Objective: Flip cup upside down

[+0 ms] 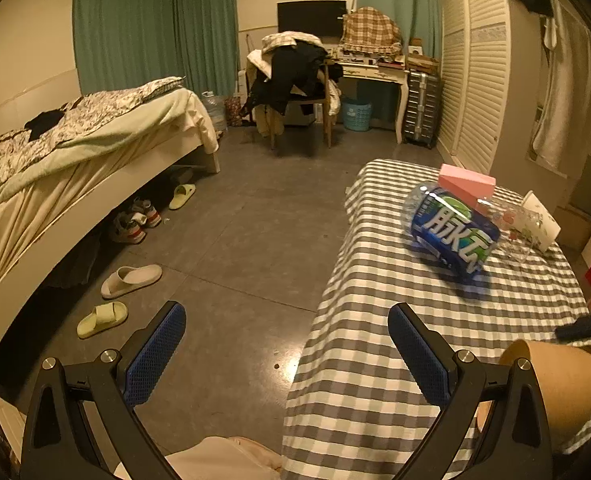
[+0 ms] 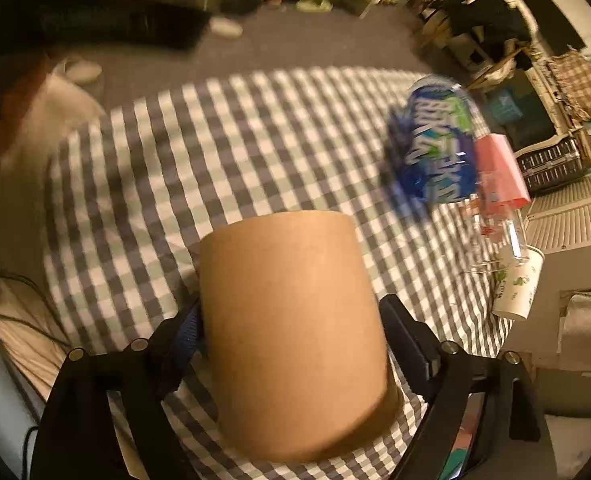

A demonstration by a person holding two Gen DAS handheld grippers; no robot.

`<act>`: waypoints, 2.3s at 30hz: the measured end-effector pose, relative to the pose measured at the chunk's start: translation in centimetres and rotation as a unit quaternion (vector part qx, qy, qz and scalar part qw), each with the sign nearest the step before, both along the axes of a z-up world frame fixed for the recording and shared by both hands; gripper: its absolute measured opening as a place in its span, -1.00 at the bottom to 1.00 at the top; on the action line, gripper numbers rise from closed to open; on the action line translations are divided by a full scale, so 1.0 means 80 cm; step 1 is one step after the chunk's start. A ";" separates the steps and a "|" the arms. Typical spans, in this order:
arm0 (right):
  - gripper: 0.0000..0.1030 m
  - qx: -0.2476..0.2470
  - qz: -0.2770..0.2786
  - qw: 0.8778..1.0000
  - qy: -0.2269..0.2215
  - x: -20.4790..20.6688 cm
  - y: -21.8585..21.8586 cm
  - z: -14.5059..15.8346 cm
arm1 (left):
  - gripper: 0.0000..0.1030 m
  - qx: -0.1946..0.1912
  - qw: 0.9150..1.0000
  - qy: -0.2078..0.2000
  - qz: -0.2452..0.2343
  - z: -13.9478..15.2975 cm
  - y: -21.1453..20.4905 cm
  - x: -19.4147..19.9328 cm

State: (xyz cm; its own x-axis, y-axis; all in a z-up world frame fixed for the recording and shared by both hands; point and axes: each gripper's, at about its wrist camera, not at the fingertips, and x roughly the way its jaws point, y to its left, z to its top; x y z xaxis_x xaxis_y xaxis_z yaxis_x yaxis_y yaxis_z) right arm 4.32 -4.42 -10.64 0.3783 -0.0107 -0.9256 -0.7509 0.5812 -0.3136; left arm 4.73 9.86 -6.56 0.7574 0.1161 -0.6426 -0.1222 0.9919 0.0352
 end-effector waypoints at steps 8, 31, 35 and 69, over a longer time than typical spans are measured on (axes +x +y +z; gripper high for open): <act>0.81 0.154 -0.087 0.977 -0.118 -0.049 -0.077 0.093 | 1.00 0.007 0.997 -0.014 -0.080 0.015 -0.039 -0.018; 0.82 0.377 -0.269 0.875 -0.142 -0.111 -0.242 0.051 | 1.00 -0.168 0.978 0.105 -0.057 -0.005 -0.127 -0.022; 0.81 0.394 -0.273 0.868 -0.133 -0.116 -0.255 0.042 | 1.00 -0.200 0.971 0.118 -0.048 -0.011 -0.134 -0.008; 0.82 0.417 -0.321 0.835 -0.158 -0.148 -0.325 0.048 | 0.99 -0.239 0.896 0.351 -0.129 -0.045 -0.247 0.101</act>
State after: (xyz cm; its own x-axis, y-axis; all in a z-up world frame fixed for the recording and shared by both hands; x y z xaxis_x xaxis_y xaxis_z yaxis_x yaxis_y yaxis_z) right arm -7.54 -30.41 -6.82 0.7697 0.2942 -0.5666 -0.1575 0.9476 0.2781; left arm 12.80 -9.88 -10.16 0.1094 -0.4202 -0.9008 -0.0014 0.9062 -0.4229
